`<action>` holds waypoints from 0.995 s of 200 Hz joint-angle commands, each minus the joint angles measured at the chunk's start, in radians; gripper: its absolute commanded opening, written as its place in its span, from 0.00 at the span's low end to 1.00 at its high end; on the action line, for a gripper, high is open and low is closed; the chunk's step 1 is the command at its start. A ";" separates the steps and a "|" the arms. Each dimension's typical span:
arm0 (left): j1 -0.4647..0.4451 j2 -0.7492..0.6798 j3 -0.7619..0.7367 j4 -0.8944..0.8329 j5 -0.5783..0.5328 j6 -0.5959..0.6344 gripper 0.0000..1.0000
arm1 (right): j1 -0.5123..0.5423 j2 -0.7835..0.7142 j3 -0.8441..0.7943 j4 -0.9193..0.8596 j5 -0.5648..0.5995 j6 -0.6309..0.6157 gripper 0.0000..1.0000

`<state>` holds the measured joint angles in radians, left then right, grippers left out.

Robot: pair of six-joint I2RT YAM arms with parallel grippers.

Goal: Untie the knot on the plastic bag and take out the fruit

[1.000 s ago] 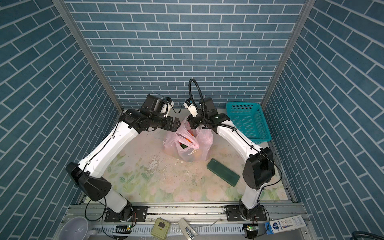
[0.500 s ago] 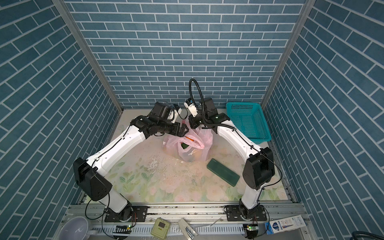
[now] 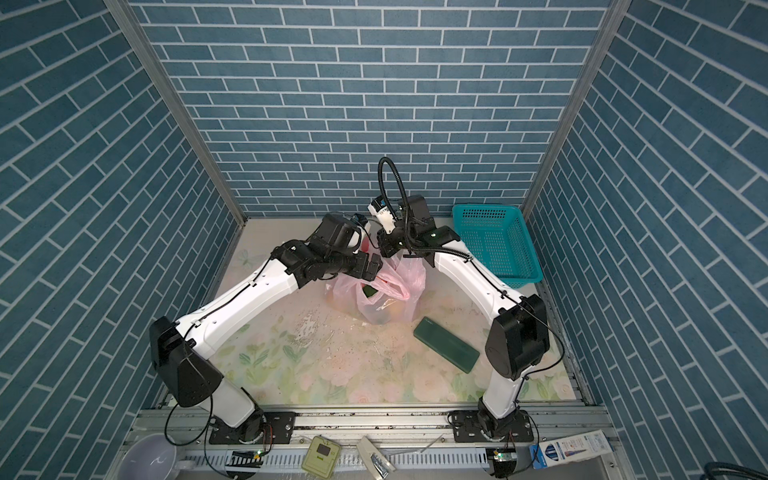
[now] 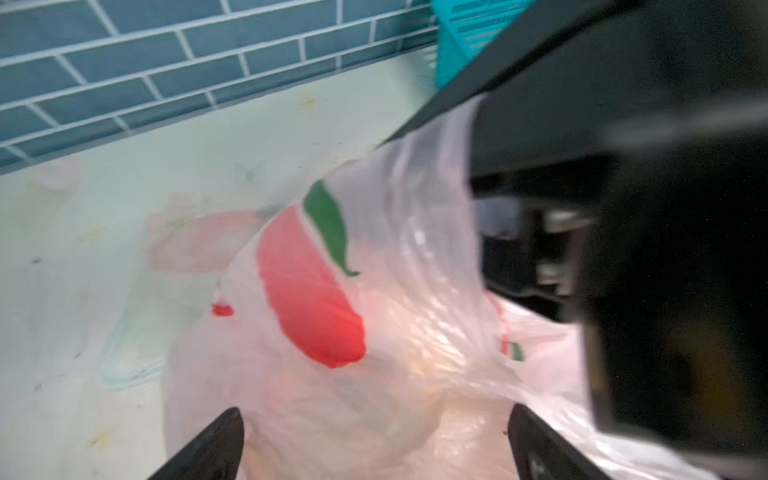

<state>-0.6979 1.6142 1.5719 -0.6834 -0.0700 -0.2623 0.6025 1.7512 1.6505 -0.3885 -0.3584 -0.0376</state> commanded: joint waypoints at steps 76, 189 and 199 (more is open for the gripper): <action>0.135 -0.116 -0.142 -0.168 -0.474 -0.017 0.69 | 0.005 -0.062 -0.006 0.028 -0.017 0.004 0.00; 0.141 -0.347 -0.218 0.124 0.169 0.303 1.00 | 0.005 -0.016 0.059 0.028 -0.081 -0.005 0.00; 0.150 -0.322 -0.197 0.114 0.218 0.307 1.00 | 0.005 -0.018 0.060 0.028 -0.086 -0.005 0.00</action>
<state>-0.5625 1.2541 1.3216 -0.5755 -0.0151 -0.0284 0.6064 1.7298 1.6512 -0.3813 -0.4072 -0.0372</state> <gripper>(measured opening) 0.996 0.044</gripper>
